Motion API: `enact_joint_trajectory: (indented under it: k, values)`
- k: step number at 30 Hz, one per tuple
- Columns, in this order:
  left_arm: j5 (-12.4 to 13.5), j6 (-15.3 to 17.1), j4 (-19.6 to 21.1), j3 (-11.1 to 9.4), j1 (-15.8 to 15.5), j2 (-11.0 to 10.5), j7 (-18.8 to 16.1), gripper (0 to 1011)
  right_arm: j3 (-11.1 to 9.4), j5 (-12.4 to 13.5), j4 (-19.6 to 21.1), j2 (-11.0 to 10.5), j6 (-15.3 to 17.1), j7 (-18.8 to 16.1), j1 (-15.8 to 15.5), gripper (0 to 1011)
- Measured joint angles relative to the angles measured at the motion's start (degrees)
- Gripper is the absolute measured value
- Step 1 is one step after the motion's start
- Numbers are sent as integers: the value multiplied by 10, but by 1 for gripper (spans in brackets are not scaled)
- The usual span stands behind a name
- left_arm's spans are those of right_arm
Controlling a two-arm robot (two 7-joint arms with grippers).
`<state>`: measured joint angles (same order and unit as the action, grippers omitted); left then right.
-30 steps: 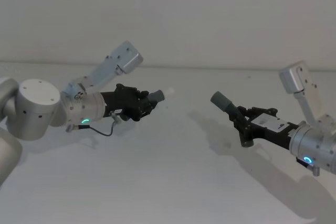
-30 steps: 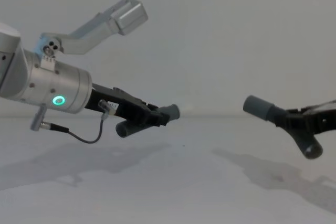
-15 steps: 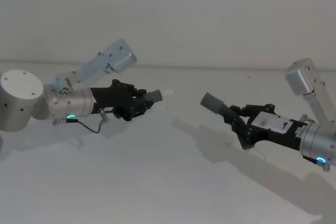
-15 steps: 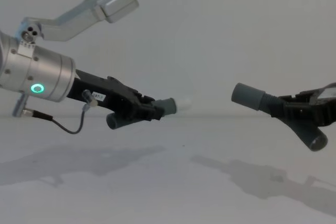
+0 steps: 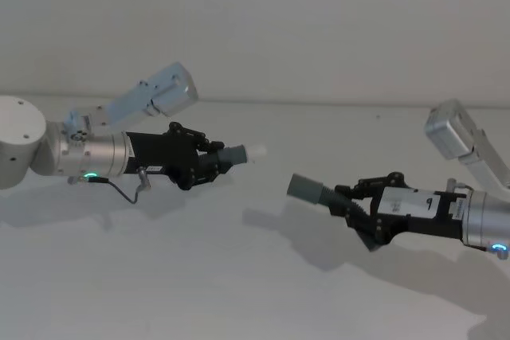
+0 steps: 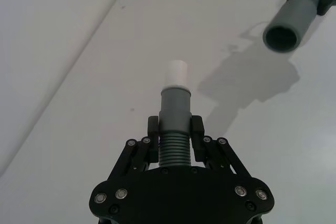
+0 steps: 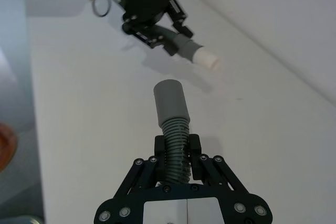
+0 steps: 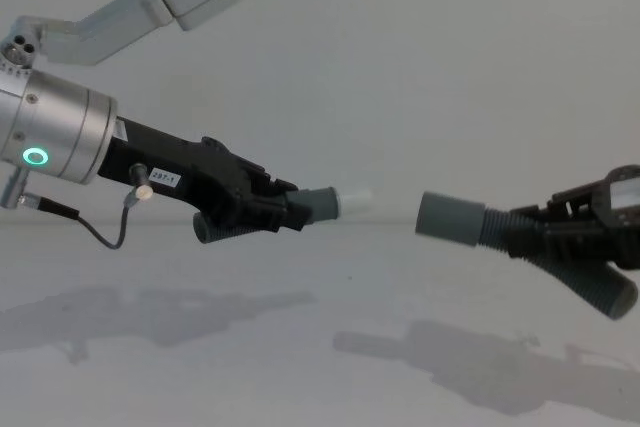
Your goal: Use both hands to pick up one end of the pipe from the table, align the ends, and insert them.
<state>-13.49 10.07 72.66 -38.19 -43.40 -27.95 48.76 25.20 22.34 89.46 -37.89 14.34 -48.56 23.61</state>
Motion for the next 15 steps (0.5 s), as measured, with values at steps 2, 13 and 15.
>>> enact_joint_trajectory:
  k: [2,13,15]
  values:
    - [-2,-6,-1,-2,-2,-2,9,345,8,0,-2,-4,0,-15,6,264]
    - [-12,-39,-4,-15,-11,-15,55,345,32,-2,-9,-14,0,-53,27,264]
    - [-12,-41,-4,-17,-12,-16,59,345,34,-2,-10,-15,0,-55,29,264]
